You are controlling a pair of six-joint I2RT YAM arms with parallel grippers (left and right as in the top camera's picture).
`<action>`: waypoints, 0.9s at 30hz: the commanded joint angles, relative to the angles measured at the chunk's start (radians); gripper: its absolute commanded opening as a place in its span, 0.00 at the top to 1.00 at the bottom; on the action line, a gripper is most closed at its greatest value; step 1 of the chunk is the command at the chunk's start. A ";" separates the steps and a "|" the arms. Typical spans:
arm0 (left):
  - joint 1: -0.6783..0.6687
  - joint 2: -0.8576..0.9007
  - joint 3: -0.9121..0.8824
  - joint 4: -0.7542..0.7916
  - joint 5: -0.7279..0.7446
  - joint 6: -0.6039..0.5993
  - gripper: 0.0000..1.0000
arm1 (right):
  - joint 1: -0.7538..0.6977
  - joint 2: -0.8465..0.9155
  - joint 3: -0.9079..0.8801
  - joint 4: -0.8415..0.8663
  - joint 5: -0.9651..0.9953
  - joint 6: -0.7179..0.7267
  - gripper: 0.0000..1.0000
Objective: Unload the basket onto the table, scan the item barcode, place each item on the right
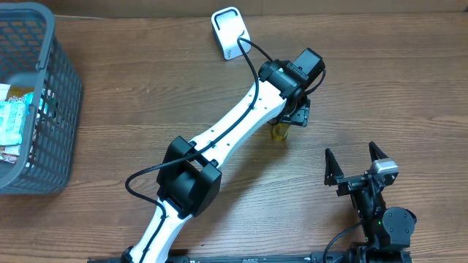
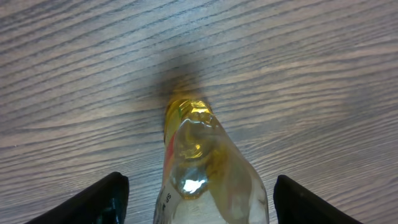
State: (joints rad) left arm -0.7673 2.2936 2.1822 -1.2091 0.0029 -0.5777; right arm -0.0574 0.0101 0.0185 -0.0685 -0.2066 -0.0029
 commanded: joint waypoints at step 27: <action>-0.003 0.006 0.001 0.016 0.030 -0.049 0.10 | -0.003 -0.007 -0.011 0.006 -0.005 0.003 0.00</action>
State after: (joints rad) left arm -0.7673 2.2936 2.1822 -1.1984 0.0269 -0.6323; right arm -0.0574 0.0101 0.0185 -0.0681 -0.2062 -0.0029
